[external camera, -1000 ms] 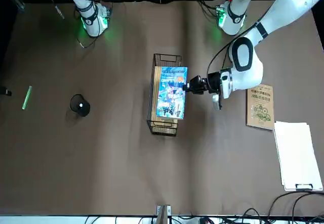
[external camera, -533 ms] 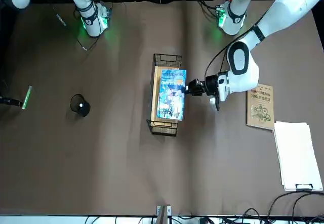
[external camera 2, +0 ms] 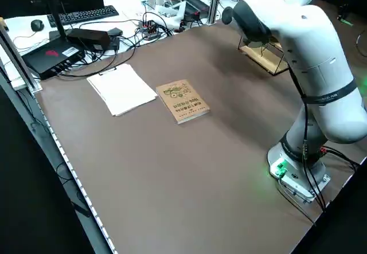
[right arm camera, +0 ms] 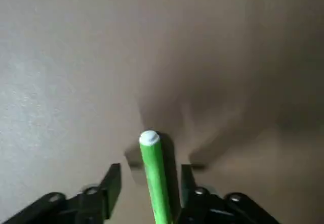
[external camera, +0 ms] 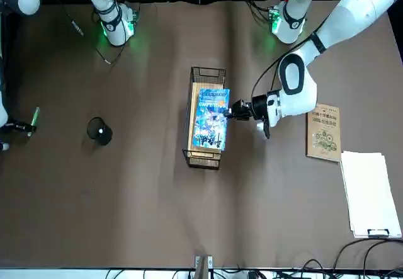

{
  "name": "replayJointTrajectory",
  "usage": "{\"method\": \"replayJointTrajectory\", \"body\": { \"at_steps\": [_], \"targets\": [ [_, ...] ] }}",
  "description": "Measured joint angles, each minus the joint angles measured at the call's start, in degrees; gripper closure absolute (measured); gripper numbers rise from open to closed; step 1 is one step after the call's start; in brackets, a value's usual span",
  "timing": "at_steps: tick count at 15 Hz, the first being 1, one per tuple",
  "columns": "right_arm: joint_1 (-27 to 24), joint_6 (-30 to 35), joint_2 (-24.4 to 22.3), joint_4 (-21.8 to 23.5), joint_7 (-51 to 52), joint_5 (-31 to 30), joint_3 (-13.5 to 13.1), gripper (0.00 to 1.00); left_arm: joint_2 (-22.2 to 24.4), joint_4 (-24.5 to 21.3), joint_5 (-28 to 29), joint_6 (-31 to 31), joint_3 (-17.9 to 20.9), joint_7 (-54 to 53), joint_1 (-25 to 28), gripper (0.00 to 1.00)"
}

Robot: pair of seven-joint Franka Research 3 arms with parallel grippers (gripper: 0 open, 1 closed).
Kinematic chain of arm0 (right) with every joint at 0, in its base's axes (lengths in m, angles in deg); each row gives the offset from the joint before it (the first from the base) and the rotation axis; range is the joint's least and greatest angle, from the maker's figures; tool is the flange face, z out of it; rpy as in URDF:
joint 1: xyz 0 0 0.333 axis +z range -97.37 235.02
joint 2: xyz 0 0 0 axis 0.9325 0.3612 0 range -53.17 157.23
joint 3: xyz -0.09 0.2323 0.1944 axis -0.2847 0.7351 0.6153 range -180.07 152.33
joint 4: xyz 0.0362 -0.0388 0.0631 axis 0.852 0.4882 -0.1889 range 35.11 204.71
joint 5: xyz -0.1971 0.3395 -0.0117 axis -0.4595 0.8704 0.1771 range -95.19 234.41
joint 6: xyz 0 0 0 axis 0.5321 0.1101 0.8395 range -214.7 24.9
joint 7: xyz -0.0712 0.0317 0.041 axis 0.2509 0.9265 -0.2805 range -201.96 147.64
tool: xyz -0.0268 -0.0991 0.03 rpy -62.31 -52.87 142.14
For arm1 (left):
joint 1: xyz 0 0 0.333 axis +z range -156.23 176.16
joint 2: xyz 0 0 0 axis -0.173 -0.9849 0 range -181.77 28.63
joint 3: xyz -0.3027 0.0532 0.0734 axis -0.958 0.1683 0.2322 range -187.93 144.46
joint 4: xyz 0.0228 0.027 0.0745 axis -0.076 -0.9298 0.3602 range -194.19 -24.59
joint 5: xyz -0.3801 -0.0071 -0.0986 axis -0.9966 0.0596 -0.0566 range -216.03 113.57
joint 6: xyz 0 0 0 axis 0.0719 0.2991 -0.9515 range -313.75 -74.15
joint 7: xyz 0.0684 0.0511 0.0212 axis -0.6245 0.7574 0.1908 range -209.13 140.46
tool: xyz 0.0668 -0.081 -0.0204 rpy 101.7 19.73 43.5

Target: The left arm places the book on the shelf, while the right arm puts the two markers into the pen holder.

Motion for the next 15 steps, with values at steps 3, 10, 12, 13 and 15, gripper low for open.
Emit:
{"method": "replayJointTrajectory", "body": {
  "at_steps": [3, 10, 12, 13, 15],
  "targets": [
    [-0.1, -0.4, 0.0, 0.0, -0.1, -0.1, -0.2, 0.59, 0.0, 0.0, 0.0, -1.1, 0.9, 0.0, -1.4, 0.81],
    [-0.2, -1.4, -0.1, 0.1, -0.3, -0.1, -0.2, 0.84, 0.0, 0.0, -0.3, -3.0, 1.2, 0.0, -2.1, 0.38],
    [0.0, -1.2, -0.1, 0.0, -0.3, -0.2, -0.1, 0.84, 0.0, 0.2, -0.3, -3.0, 1.2, 0.0, -2.2, 0.20],
    [0.4, -0.7, -0.1, 0.0, -0.3, -0.2, 0.0, 0.84, 0.0, 0.4, -0.3, -3.0, 1.2, 0.0, -2.4, 0.11],
    [2.5, 1.1, -0.1, -0.2, 0.0, -0.2, 0.3, 0.84, 0.0, 0.6, -0.3, -3.0, 1.2, 0.0, -2.7, 0.07]
  ]
}}
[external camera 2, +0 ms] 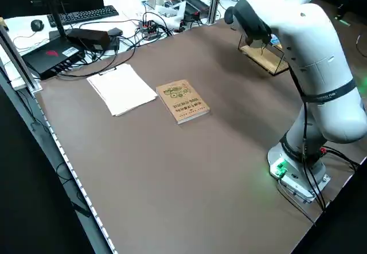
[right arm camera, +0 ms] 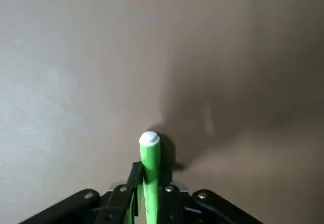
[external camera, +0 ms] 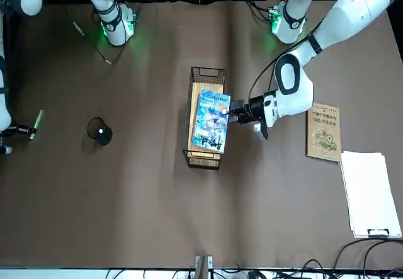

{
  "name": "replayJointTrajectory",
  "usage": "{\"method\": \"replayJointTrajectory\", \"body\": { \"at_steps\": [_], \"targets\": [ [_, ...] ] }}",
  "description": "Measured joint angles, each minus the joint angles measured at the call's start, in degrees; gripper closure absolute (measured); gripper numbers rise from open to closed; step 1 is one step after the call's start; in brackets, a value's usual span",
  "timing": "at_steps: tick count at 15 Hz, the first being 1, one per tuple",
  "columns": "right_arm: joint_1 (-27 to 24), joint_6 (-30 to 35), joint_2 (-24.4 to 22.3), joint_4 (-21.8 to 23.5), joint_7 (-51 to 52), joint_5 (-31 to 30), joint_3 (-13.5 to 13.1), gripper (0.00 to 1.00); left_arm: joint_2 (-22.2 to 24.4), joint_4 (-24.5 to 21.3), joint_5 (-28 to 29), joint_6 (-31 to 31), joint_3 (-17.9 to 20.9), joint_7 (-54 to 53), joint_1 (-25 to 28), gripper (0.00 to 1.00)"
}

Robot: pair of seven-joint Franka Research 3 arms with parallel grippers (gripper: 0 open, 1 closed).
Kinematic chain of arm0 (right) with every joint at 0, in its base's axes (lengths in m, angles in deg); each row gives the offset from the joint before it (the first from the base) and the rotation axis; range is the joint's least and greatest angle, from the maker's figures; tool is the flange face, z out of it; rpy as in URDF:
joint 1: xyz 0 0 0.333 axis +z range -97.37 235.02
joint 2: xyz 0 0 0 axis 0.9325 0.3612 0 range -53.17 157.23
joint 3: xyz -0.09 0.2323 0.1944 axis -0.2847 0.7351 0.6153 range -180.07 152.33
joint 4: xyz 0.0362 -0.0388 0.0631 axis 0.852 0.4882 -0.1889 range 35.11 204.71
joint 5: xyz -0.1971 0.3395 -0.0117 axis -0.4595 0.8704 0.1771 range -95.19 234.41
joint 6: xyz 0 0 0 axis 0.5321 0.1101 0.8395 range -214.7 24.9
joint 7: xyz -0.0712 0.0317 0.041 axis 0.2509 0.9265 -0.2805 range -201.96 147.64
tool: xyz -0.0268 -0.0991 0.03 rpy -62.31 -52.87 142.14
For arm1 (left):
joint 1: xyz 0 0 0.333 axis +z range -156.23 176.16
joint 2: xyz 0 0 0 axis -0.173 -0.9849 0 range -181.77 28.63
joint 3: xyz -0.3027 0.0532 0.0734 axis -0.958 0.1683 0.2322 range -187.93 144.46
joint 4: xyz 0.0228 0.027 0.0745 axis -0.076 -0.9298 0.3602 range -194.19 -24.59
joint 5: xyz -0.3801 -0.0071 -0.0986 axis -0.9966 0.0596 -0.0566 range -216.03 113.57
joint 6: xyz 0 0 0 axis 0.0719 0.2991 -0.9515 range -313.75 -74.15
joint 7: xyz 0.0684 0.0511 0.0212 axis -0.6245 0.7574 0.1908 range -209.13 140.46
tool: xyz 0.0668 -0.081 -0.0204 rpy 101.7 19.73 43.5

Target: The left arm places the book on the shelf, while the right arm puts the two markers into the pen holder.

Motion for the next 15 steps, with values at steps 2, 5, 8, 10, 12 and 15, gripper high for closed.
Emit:
{"method": "replayJointTrajectory", "body": {
  "at_steps": [2, 5, 8, 10, 12, 15],
  "targets": [
    [1.3, 1.9, -0.3, -0.3, 1.8, 0.0, 0.1, 0.84, 0.0, 0.0, 0.0, 0.0, 0.1, 0.0, 0.0, 0.05],
    [2.6, 5.6, -1.8, -1.1, 8.0, 0.0, 0.2, 0.84, 0.0, 0.0, 0.0, -0.1, 1.0, -0.1, -0.3, 0.04],
    [2.8, 10.3, -4.3, -1.8, 13.4, 0.1, 1.8, 0.84, 0.0, 0.2, 0.0, -0.2, 2.1, -0.5, -0.4, 0.01],
    [2.7, 14.5, -6.5, -2.6, 14.8, 0.7, 5.1, 0.84, 0.0, 0.3, 0.0, -0.2, 2.5, -0.6, -0.4, 0.01],
    [2.9, 17.2, -8.9, -3.2, 15.0, 4.3, 9.1, 0.84, 0.0, 0.4, 0.0, -0.2, 2.8, -0.6, -0.4, 0.01],
    [3.3, 23.7, -12.5, -3.4, 19.7, 13.3, 11.5, 0.84, 0.1, 1.3, 0.0, -0.3, 4.3, -0.7, -0.3, 0.01]
  ]
}}
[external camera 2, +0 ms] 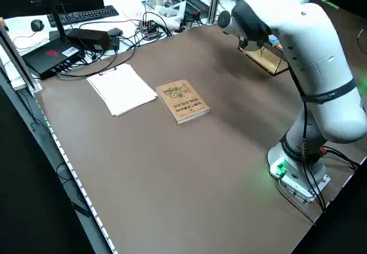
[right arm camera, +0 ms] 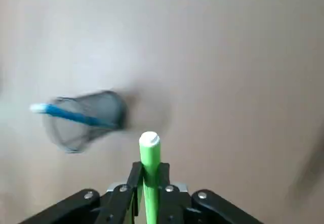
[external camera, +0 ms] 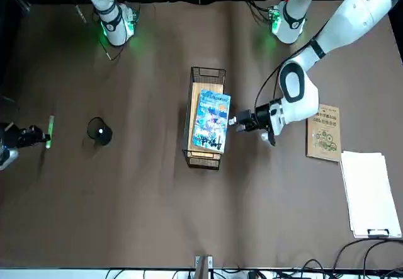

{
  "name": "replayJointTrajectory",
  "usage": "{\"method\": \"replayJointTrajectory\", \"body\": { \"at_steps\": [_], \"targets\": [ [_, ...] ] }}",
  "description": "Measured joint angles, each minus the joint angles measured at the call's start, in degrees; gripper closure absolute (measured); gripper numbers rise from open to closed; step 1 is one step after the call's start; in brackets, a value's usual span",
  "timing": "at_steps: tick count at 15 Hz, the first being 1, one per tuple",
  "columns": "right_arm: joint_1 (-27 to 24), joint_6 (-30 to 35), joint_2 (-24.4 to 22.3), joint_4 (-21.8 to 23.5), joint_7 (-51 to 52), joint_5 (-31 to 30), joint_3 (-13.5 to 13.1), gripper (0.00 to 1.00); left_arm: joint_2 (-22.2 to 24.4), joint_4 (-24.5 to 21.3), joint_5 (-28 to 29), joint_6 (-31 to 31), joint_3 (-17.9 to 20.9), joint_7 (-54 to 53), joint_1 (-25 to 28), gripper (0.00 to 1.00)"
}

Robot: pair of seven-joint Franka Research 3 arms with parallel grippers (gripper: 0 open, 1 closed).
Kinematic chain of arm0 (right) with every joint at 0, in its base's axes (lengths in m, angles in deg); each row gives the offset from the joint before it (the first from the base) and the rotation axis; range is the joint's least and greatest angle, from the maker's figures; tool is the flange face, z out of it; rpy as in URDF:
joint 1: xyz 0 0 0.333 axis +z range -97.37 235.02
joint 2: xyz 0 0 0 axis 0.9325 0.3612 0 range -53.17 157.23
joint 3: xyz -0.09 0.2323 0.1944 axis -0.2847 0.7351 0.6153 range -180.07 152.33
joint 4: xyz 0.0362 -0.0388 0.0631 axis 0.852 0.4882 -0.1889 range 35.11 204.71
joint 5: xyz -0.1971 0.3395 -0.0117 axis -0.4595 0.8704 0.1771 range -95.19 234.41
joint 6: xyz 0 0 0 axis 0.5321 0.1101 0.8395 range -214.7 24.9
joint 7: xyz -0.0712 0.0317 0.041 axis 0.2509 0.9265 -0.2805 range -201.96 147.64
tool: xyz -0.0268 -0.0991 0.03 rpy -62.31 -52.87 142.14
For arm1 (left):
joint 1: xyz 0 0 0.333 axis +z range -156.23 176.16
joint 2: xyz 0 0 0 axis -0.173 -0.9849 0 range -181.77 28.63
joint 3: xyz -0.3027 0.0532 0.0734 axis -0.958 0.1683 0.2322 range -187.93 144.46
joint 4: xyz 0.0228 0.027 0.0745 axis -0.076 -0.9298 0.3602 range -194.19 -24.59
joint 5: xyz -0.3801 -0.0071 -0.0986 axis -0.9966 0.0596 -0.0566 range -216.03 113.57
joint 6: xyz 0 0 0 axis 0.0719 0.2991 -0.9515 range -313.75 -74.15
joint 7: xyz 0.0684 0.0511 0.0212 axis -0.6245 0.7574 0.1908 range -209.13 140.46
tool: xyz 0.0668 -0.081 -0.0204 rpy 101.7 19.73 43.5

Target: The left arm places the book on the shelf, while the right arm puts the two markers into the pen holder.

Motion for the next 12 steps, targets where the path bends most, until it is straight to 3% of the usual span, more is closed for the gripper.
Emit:
{"method": "replayJointTrajectory", "body": {
  "at_steps": [7, 8, 12],
  "targets": [
    [-4.0, 16.2, -1.2, 1.2, 27.8, 26.1, -0.2, 0.84, 0.1, 5.6, 0.0, 0.0, 2.6, 0.0, 0.6, 0.01],
    [-6.7, 19.3, -0.7, 3.5, 38.7, 31.1, -0.2, 0.84, 0.1, 7.3, 1.2, 0.0, 4.0, 0.0, 0.7, 0.01],
    [-9.1, 20.2, 2.0, 10.5, 54.7, 39.7, -0.2, 0.84, 0.1, 9.2, 2.7, 0.0, 5.0, 0.2, 1.7, 0.01]
  ]
}}
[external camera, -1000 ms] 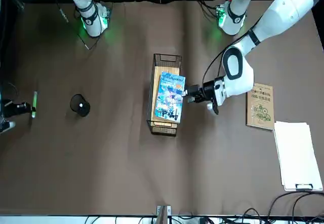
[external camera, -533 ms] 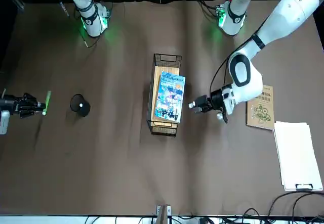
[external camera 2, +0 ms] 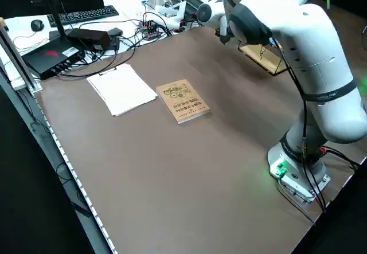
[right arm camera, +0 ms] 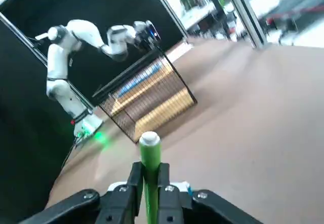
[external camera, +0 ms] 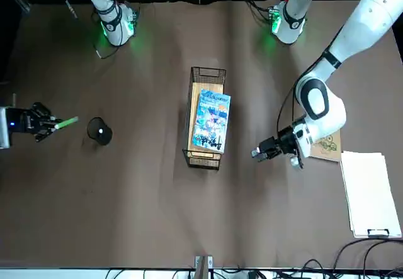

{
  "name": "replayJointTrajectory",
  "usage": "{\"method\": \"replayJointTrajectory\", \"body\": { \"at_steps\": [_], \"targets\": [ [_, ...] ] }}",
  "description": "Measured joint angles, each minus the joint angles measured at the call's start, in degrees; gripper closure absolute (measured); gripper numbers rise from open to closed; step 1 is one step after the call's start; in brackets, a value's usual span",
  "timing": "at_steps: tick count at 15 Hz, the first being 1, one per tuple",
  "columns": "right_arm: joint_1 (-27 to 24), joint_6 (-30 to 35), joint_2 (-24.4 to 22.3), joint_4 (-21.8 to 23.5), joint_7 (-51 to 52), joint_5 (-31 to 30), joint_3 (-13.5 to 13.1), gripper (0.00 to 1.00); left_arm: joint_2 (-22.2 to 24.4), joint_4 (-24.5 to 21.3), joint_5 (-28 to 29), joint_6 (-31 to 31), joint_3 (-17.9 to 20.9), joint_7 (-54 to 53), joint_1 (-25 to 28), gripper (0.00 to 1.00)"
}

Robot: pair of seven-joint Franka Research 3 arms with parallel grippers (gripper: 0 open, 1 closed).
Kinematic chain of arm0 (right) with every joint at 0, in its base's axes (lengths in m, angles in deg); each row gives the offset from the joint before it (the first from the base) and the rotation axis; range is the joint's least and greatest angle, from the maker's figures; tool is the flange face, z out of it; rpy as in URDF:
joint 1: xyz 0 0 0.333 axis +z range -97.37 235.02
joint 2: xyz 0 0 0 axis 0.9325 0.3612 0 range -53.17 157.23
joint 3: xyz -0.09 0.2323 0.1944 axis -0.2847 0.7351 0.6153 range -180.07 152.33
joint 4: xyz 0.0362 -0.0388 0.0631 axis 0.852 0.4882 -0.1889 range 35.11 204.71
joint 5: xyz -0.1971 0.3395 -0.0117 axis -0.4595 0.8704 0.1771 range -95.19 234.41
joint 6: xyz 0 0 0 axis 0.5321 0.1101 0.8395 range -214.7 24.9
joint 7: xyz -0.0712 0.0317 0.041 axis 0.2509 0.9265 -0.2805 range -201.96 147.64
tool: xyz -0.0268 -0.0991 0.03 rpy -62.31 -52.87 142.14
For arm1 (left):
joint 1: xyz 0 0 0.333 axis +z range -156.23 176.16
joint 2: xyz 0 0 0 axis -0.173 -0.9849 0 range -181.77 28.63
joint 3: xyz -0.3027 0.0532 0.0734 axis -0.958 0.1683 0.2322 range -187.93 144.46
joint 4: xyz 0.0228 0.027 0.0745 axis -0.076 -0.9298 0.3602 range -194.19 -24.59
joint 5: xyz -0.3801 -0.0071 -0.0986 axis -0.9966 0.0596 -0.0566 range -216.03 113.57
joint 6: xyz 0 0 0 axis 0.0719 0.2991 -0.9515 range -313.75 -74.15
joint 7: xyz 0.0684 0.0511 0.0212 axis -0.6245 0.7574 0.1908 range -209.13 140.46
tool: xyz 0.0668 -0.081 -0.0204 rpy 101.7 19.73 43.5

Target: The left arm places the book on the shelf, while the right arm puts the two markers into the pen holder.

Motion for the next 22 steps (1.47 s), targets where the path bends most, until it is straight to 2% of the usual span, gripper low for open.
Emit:
{"method": "replayJointTrajectory", "body": {
  "at_steps": [2, 5, 7, 10, 12, 15, 17, 19, 20, 22],
  "targets": [
    [0.2, 0.0, 1.5, 2.7, 5.0, 3.2, 0.2, 0.84, 0.0, 0.2, 0.6, 1.1, 0.6, 0.0, 1.1, 0.01],
    [0.5, 0.0, 2.9, 4.3, 9.5, 4.7, 0.4, 0.84, 0.0, 0.3, 4.7, 8.3, 2.2, 0.1, 4.8, 0.01],
    [0.7, -0.2, 3.6, 4.3, 10.6, 4.9, 0.4, 0.84, 0.5, 0.8, 8.9, 16.9, 5.0, 0.3, 8.1, 0.01],
    [1.4, -2.3, 4.8, 4.4, 12.8, 4.9, 0.5, 0.84, 4.1, 6.1, 15.6, 35.9, 14.7, 2.8, 8.8, 0.00],
    [2.1, -3.5, 5.6, 4.5, 13.9, 4.9, 0.5, 0.82, 7.8, 11.5, 21.3, 46.4, 22.7, 6.3, 5.0, 0.00],
    [2.6, -3.9, 6.1, 4.5, 14.5, 4.9, 0.5, 0.60, 13.5, 19.3, 28.8, 56.6, 32.8, 10.8, -3.3, 0.00],
    [2.6, -3.9, 6.1, 4.5, 14.5, 4.9, 0.4, 0.59, 17.9, 22.1, 34.0, 58.8, 38.0, 13.6, -9.6, 0.00],
    [2.6, -3.9, 6.0, 4.3, 14.1, 4.8, 0.4, 0.59, 22.3, 22.7, 40.0, 59.0, 42.6, 16.4, -16.2, 0.00],
    [2.6, -4.0, 6.0, 3.8, 11.3, 4.0, 0.4, 0.59, 26.2, 22.8, 45.8, 59.0, 46.8, 20.2, -22.5, 0.00],
    [3.2, -4.0, 5.4, 2.1, 5.4, -0.1, 0.4, 0.58, 29.2, 23.0, 51.8, 59.0, 49.3, 24.9, -27.7, 0.00]
  ]
}}
